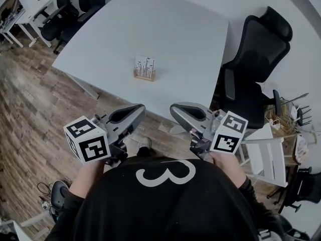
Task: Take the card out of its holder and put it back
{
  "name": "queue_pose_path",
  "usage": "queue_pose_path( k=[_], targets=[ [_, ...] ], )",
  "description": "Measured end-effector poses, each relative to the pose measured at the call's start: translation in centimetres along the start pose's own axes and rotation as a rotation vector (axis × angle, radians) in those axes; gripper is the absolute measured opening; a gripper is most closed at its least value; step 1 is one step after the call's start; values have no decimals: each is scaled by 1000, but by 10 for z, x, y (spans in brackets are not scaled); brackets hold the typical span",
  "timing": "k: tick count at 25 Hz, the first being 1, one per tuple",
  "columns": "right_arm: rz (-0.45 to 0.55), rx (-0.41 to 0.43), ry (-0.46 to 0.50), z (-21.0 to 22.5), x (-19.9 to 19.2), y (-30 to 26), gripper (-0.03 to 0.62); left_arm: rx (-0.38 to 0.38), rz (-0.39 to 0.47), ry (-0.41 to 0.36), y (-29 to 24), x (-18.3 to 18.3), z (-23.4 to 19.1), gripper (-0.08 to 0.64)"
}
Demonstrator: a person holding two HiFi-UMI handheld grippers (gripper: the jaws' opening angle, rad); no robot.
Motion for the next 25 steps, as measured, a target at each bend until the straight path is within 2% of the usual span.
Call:
queue_pose_path(
  k=[10,20,25],
  targets=[
    [10,-66,-42,58,19,-48,9,-25,-58,32,-23,47,-65,11],
    [-10,-112,-78,93,13,-84,9,-43,-110,70,-33,64,-117,11],
    [10,-175,-115,117,6,-90,11,-53,-133,84,-40,69,-139,11]
  ],
)
Point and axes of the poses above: the fingertips, and each gripper's own axes: y backward along the fingers, z to its right, x out of its top, the point moved 5 cm from there along y, backward along the fingers, and after that the axes turned 6 degrees about y, right-handed, at the moved point
